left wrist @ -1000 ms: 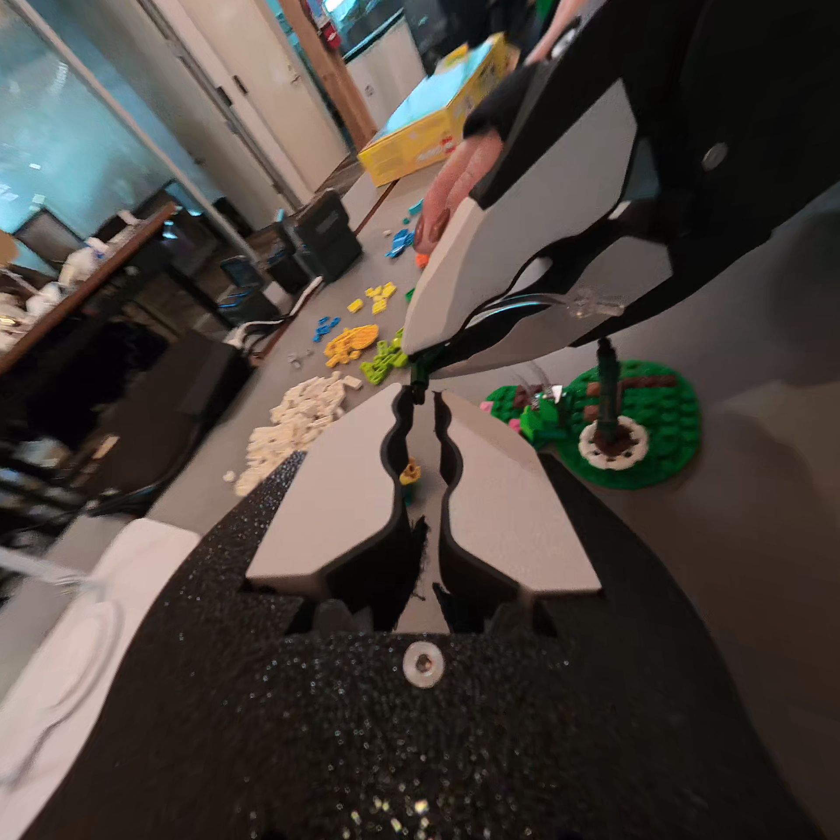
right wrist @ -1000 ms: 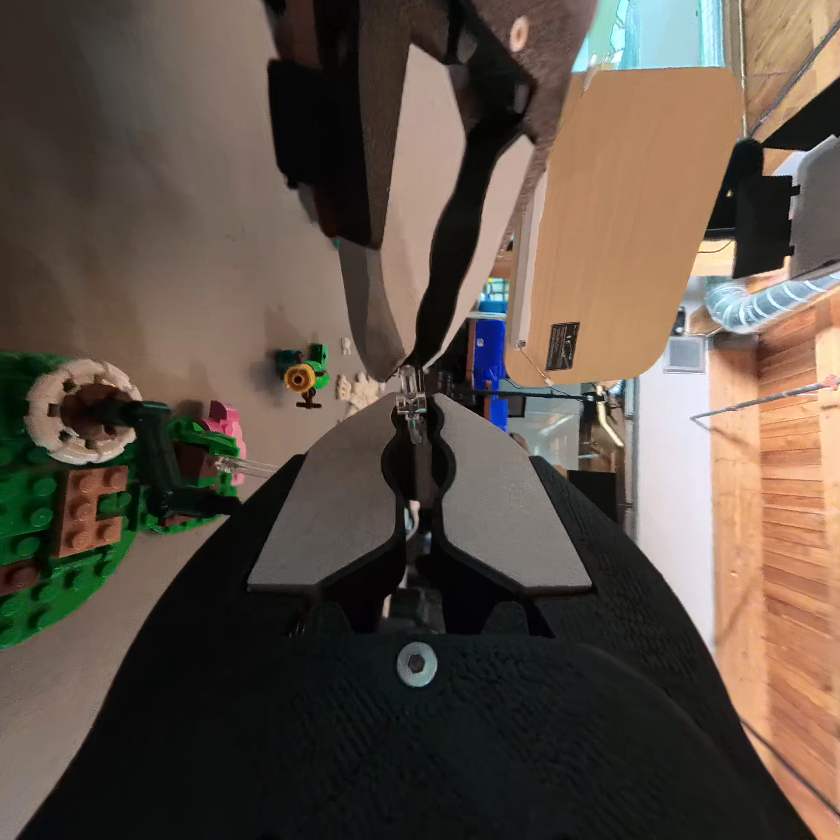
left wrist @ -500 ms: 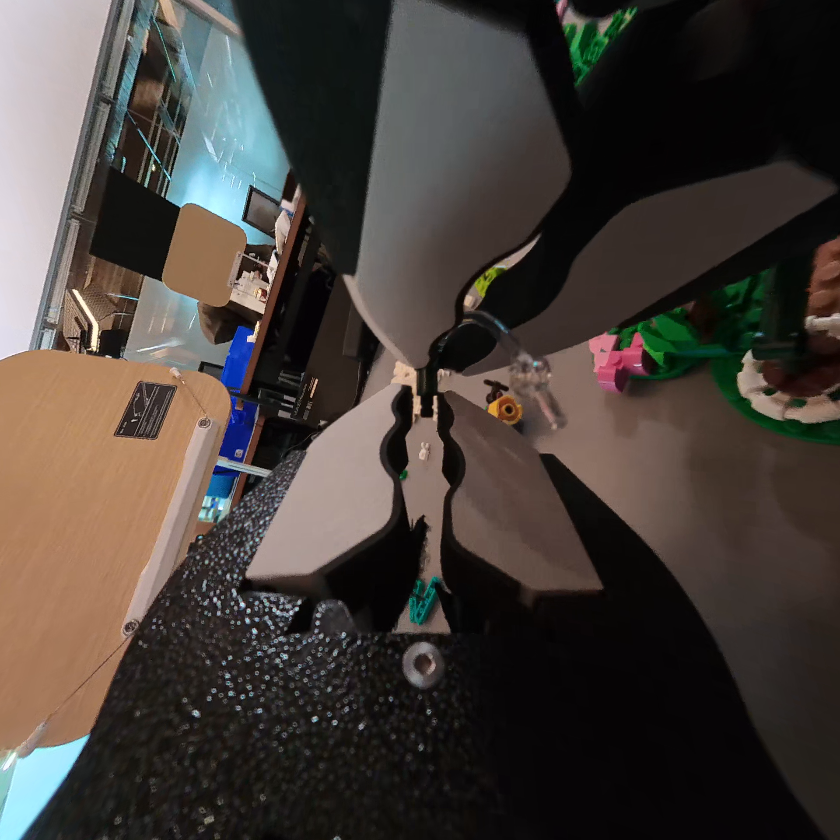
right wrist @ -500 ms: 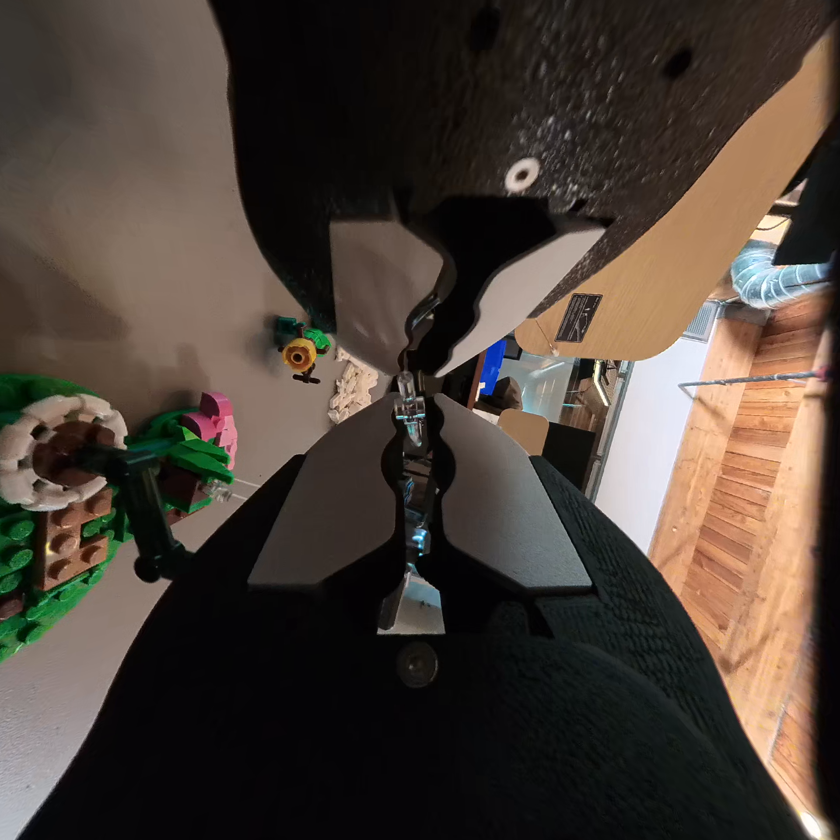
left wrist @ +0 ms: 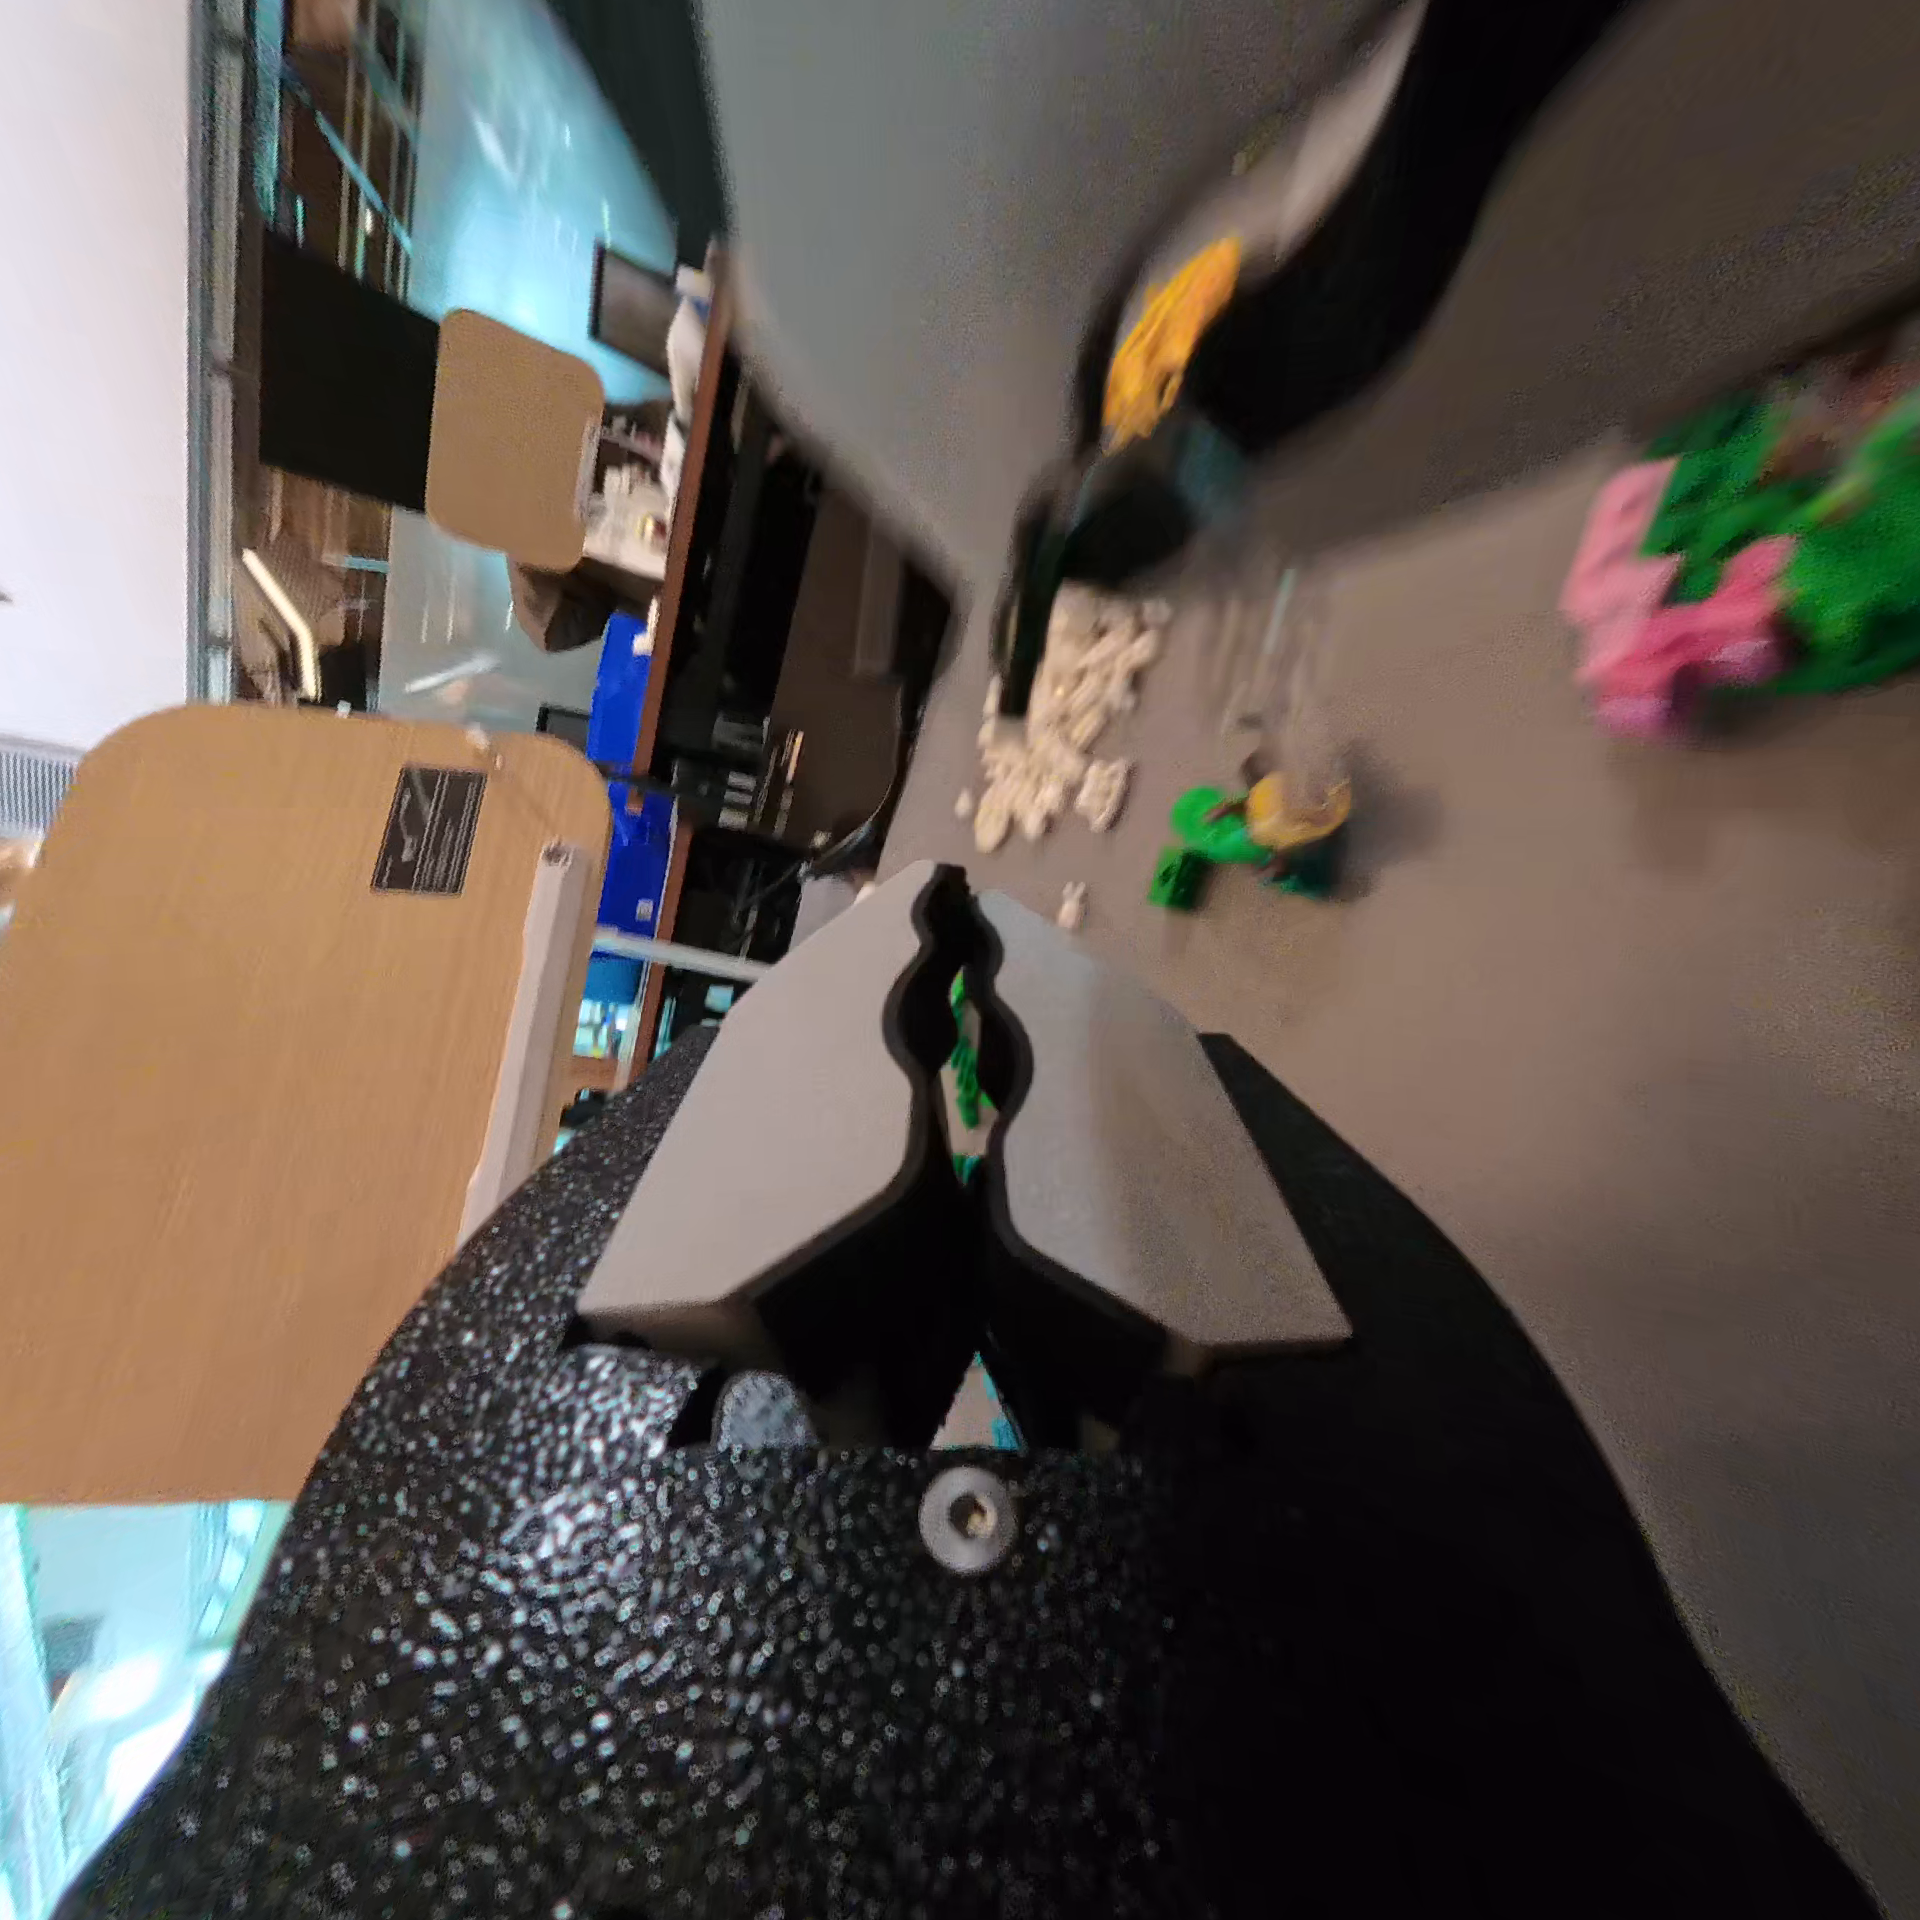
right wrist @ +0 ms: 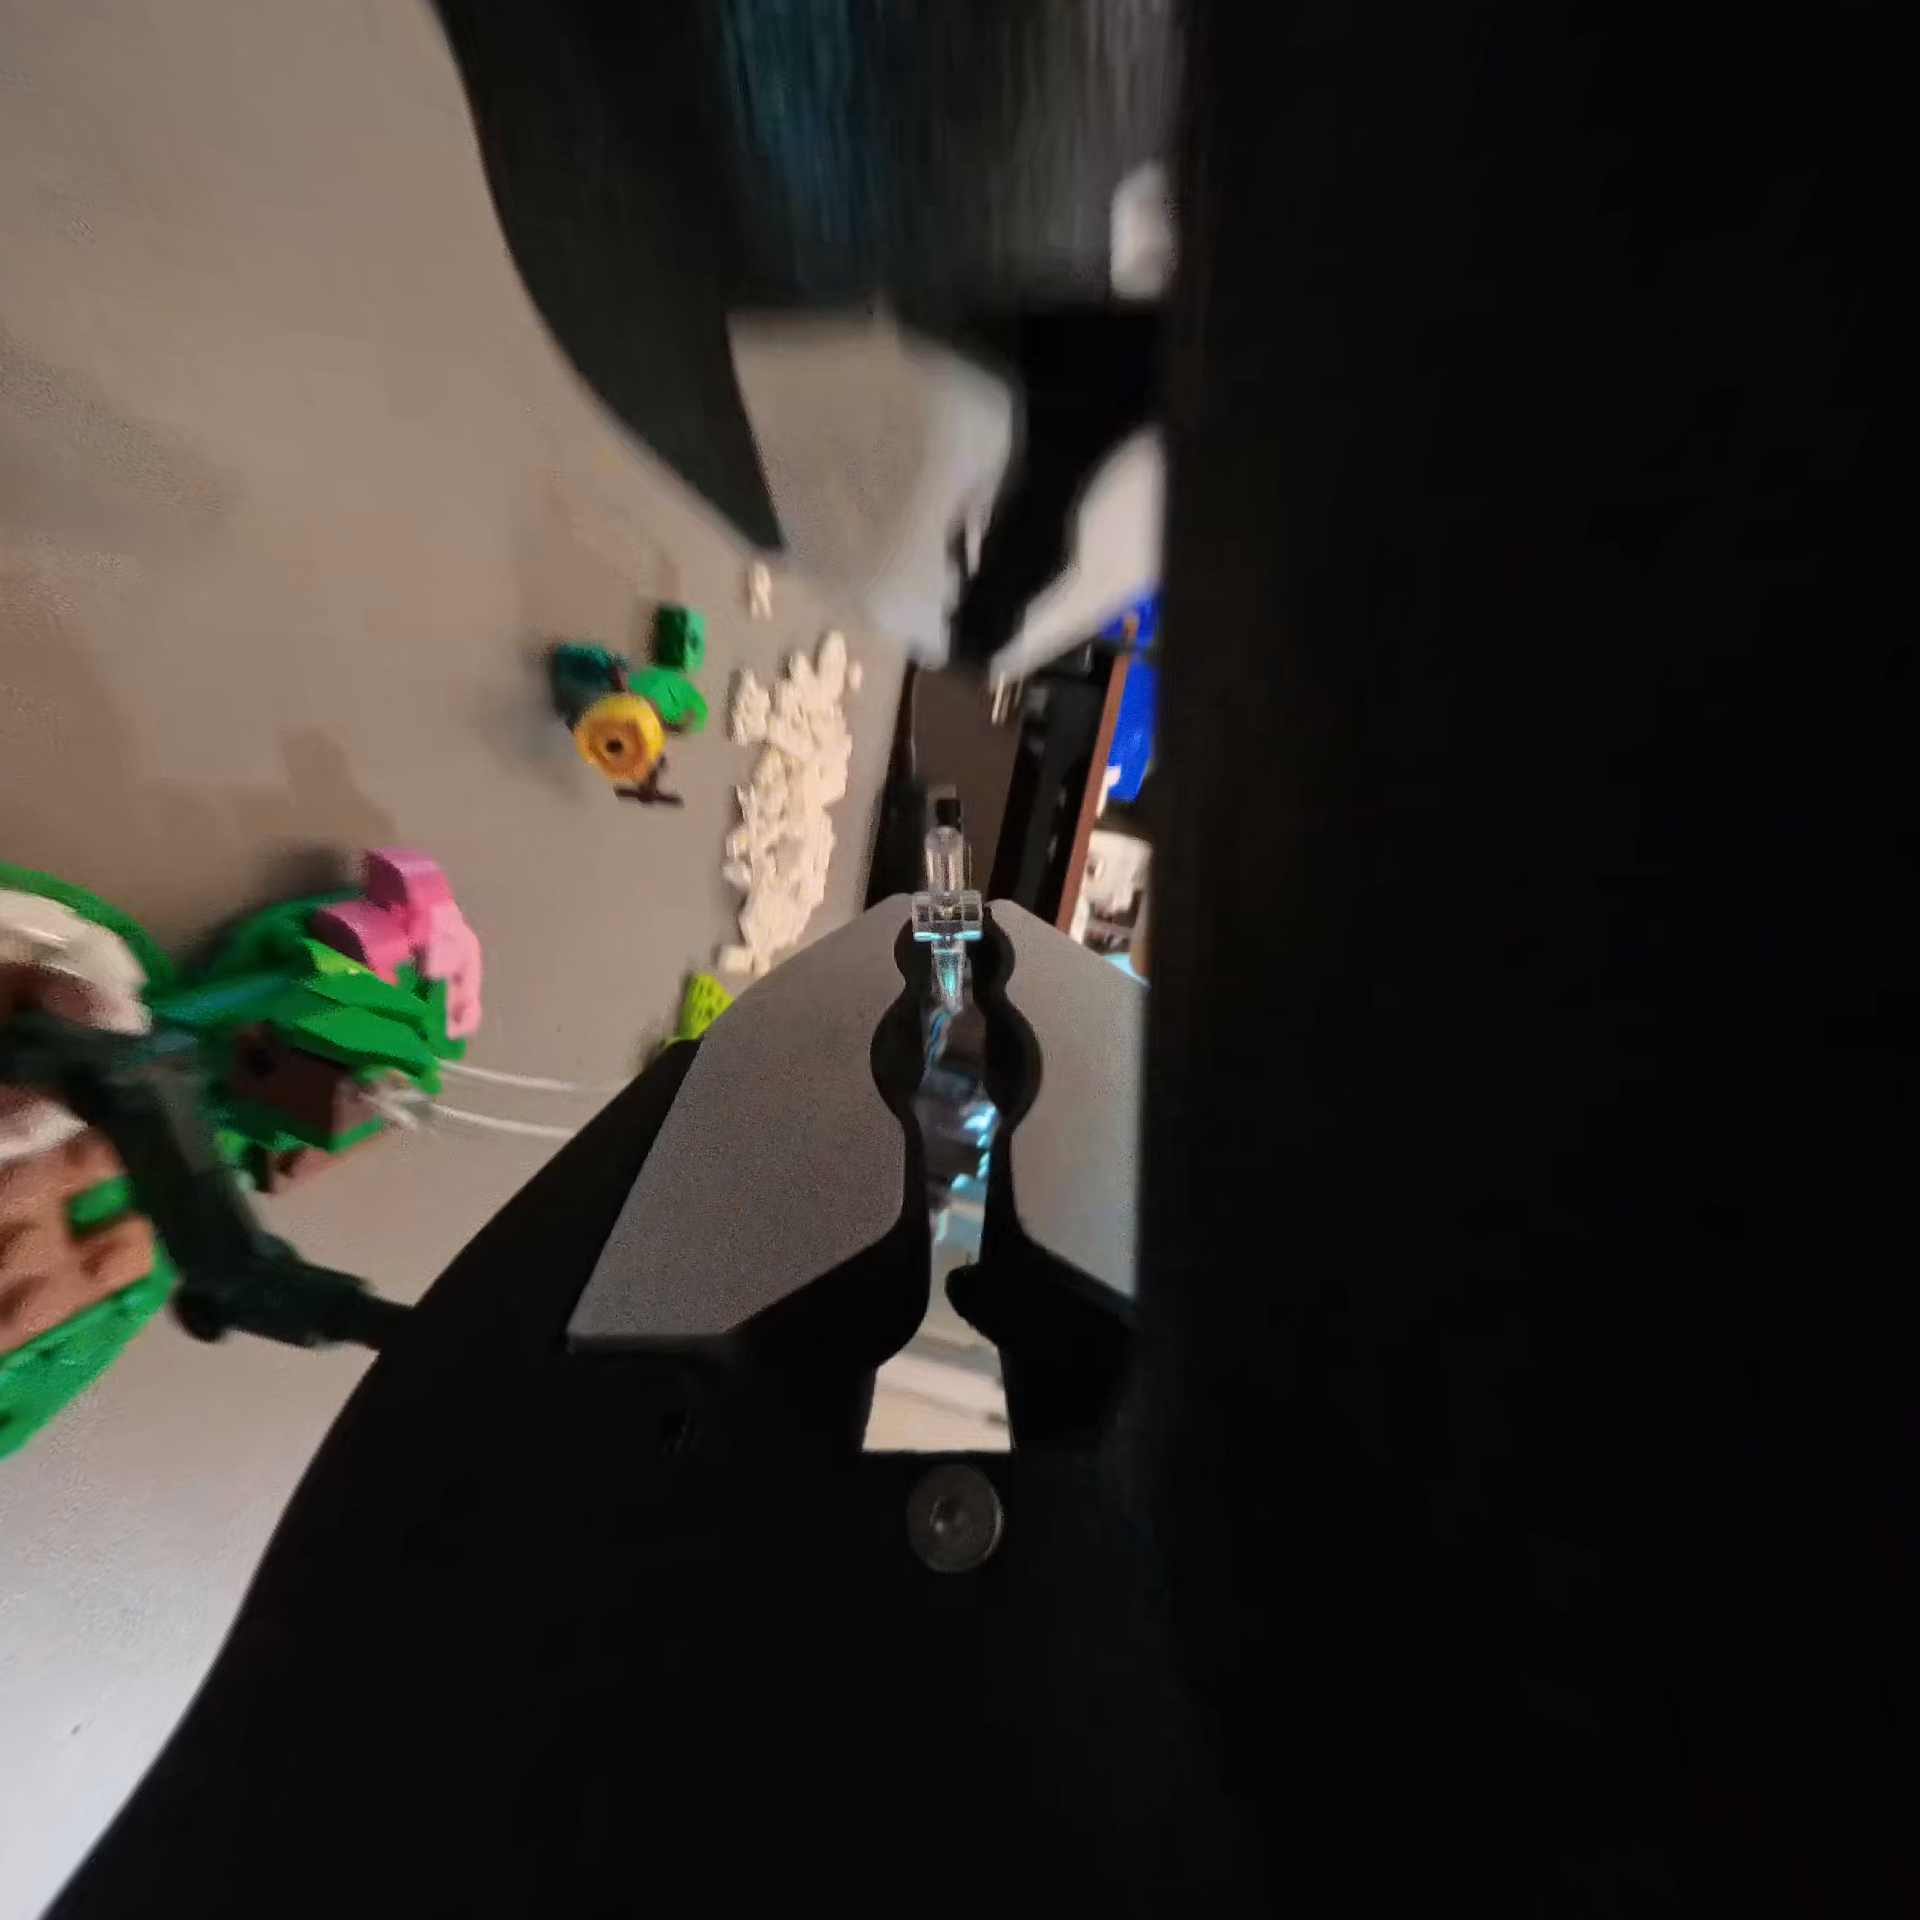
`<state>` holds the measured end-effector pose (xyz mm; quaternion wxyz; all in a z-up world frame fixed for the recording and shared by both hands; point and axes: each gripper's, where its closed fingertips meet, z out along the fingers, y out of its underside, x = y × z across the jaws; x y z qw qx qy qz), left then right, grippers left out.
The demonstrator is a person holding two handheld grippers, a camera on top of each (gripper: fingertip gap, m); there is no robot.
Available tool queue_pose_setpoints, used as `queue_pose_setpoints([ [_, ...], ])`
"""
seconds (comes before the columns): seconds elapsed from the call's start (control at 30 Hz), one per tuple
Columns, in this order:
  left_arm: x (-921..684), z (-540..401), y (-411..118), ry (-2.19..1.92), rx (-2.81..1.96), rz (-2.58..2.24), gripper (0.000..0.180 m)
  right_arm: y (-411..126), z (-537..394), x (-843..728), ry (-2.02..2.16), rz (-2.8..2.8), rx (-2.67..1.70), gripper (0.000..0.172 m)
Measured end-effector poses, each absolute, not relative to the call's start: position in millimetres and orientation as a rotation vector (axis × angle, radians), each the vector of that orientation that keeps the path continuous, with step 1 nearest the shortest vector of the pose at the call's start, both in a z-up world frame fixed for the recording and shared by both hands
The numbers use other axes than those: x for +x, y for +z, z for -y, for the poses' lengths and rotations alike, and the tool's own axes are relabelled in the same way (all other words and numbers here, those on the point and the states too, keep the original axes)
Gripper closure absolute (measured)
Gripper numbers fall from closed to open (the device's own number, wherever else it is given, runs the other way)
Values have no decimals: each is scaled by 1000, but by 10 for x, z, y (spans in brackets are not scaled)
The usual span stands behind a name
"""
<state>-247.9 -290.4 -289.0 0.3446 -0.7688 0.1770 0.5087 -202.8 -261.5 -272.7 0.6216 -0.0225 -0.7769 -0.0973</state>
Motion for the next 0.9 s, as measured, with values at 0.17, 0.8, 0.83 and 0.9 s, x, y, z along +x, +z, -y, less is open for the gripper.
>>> queue_pose_setpoints([
  [0.17,-2588,2971,-2833,1234,-1976,-382,180,-2563,2321,-2035,-156,1759,-169,166],
  [0.8,-1790,2782,-2873,266,-1866,-383,170,-2657,2806,-1847,-33,1697,282,166],
  [0.83,-1727,2801,-2878,145,-1875,-374,170,-2657,2825,-1813,-21,1694,316,166],
  [0.9,-1584,2854,-2873,-125,-1876,-356,170,-2625,2881,-1740,16,1666,385,166],
])
